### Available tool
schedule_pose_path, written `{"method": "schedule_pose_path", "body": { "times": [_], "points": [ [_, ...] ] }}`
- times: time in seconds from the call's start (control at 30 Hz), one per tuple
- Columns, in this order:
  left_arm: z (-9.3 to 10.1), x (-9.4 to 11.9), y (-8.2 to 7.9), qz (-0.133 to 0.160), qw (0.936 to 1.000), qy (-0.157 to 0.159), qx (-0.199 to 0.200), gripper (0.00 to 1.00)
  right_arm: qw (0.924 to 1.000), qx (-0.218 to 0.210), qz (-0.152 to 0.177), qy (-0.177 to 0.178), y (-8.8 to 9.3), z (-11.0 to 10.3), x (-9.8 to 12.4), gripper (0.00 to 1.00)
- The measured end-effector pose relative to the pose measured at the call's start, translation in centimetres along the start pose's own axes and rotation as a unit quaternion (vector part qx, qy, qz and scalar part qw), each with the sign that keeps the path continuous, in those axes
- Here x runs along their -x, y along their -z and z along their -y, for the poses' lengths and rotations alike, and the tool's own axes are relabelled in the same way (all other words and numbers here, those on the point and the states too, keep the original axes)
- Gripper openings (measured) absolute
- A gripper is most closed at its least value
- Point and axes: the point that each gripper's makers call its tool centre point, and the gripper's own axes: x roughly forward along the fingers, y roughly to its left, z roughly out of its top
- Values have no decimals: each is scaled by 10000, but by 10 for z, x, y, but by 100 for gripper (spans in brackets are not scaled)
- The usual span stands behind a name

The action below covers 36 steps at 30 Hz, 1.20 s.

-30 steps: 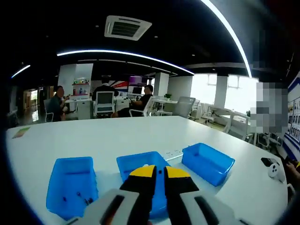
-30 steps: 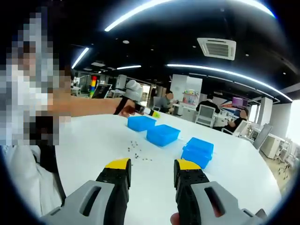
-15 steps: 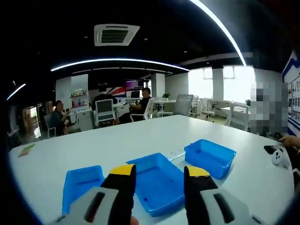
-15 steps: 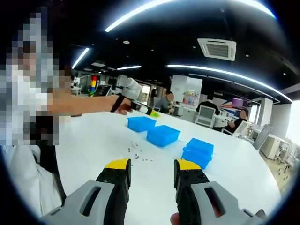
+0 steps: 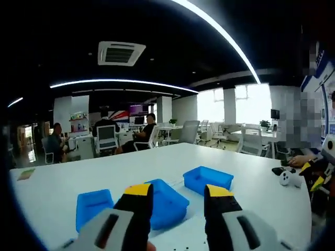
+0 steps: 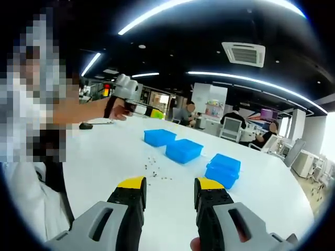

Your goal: Pick up the resistors one by one and place each resistor into its matching bin, sorting the parts by color and model until every resistor is separated into the correct bin for its type

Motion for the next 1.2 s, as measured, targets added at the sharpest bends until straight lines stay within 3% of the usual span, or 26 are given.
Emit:
{"method": "schedule_pose_path", "body": {
  "times": [0.2, 0.4, 0.7, 0.9, 1.07, 1.2],
  "points": [
    [27, 48, -2, 382, 9982, 244, 390, 40, 10000, -4, -10, -10, 1, 0, -1, 38],
    [52, 88, 18, 432, 9973, 373, 465, 40, 10000, -13, -5, 6, 1, 2, 1, 38],
    [65, 128, 50, 439, 9969, 434, 495, 40, 10000, -13, -17, -24, 1, 1, 1, 38],
    [53, 134, 66, 275, 9983, 274, 439, 40, 10000, -22, -34, -29, 3, 1, 1, 38],
    [51, 125, 66, 118, 9992, 260, 271, 37, 10000, -12, -39, -37, 3, 0, 1, 38],
    [51, 115, 61, -40, 9996, 252, -115, 32, 10000, -22, -44, -19, 4, 2, 2, 38]
  ]
}}
